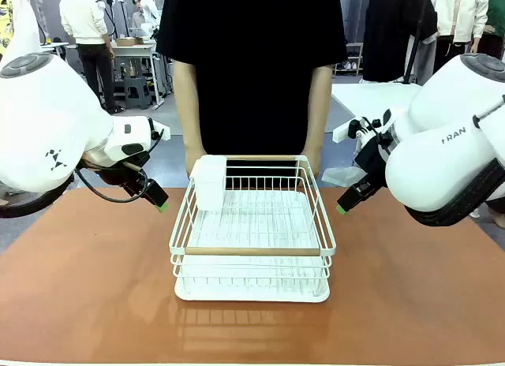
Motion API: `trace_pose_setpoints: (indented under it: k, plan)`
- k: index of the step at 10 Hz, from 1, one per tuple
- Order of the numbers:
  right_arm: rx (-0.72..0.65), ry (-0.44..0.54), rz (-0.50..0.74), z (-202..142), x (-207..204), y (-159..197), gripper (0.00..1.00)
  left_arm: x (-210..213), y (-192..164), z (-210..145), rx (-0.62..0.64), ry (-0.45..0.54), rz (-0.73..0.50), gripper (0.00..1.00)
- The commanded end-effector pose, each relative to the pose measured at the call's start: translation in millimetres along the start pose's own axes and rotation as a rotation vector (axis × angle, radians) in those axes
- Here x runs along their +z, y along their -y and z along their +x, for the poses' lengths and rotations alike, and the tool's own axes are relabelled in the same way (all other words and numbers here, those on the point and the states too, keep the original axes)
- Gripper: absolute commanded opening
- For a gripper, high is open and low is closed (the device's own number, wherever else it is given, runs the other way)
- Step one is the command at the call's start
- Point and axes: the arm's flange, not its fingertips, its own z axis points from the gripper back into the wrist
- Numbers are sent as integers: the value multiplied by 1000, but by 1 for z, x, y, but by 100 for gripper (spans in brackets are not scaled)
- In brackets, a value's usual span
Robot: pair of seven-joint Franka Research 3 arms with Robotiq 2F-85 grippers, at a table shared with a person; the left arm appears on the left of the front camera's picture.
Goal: Clean the table.
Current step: Pick up the Lint Roller when the human hands it over.
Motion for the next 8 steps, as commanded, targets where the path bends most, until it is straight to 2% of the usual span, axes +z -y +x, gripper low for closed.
trace_pose_setpoints:
  k: [1,8]
  plan:
    - [0,0,0,0,0,0,100,0,0,0,0,0,0,100]
    - [0,0,0,0,0,0,100,0,0,0,0,0,0,100]
